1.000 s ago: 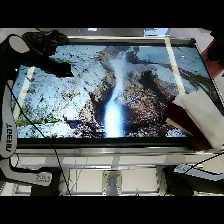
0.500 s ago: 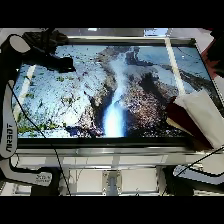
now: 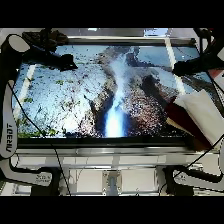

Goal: Fold the shirts.

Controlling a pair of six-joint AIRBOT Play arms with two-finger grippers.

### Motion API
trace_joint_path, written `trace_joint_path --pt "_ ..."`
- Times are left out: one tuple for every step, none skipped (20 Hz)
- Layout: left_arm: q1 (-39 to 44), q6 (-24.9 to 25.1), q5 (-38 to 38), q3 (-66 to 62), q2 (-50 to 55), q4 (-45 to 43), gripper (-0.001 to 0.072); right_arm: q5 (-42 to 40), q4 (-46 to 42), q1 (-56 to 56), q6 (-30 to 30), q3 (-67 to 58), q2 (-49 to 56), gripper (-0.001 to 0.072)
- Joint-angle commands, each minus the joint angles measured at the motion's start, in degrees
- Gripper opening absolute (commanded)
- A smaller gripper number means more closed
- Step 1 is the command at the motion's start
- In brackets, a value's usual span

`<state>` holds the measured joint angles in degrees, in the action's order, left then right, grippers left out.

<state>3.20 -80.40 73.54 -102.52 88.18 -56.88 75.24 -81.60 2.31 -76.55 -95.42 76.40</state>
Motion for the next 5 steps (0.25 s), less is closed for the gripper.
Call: trace_joint_path --pt "0.0 0.0 0.1 0.0 0.0 0.1 0.0016 -1.0 -6.0 -4.9 -0.1 0.2 0.0 0.0316" --pt "0.0 0.0 0.4 0.0 0.0 0.1 0.0016 -1.0 -5.1 -4.9 -0.1 0.2 0.0 0.0316" --pt "0.0 0.2 0.9 0.0 0.0 0.0 0.0016 -1.0 -4.4 -4.8 -0.1 0.2 0.0 0.0316" --pt "0.0 0.7 1.2 0.0 0.0 0.0 0.0016 -1.0 -4.5 -4.8 -0.1 0.2 0.0 0.0316" --pt "0.0 0.9 1.3 0.0 0.0 0.0 0.0016 -1.0 -4.5 -4.8 -0.1 0.2 0.0 0.0316"
